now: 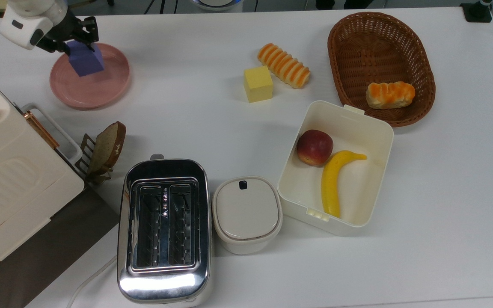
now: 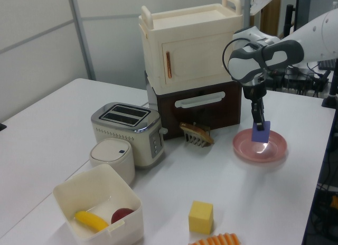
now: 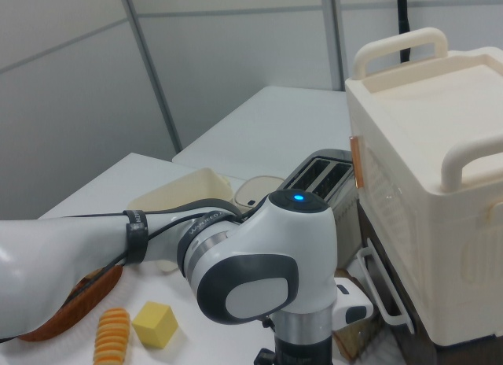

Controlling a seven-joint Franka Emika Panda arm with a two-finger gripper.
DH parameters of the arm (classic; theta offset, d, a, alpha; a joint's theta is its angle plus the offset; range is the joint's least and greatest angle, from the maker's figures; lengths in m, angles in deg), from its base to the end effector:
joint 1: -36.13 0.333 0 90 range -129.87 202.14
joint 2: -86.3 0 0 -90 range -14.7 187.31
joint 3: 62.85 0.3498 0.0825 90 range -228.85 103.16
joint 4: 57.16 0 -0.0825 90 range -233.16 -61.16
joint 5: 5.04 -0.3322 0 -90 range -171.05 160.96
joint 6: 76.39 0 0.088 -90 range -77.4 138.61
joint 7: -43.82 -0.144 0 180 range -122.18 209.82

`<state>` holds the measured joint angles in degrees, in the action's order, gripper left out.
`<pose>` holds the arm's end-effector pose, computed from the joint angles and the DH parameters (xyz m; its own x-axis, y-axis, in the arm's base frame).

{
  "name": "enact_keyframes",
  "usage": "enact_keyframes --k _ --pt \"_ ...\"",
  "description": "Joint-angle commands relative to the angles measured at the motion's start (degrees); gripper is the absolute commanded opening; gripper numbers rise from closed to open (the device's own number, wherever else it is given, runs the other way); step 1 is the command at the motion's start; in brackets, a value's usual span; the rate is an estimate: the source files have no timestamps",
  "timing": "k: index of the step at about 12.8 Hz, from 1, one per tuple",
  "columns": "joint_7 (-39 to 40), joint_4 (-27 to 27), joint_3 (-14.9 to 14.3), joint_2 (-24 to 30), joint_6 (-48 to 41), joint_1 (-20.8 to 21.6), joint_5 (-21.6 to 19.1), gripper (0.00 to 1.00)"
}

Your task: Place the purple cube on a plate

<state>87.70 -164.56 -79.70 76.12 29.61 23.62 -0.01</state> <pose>0.4627 -0.2635 0.4281 0.9324 0.2786 -0.2302 0.2764 -0.9601 -0.0424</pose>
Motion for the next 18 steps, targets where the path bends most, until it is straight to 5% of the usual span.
enact_keyframes --k 1,7,12,16,18 --pt "-0.02 -1.06 0.07 0.69 2.28 -0.23 -2.82 1.0" --pt "-5.45 0.6 0.59 1.39 1.49 0.65 -3.89 1.0" --pt "-26.34 12.64 0.86 5.51 -12.91 6.17 -4.07 1.0" --pt "-42.69 14.15 7.27 11.76 -20.38 8.81 -4.15 1.0" --pt "-46.5 14.15 7.11 11.94 -21.54 12.93 -4.07 1.0"
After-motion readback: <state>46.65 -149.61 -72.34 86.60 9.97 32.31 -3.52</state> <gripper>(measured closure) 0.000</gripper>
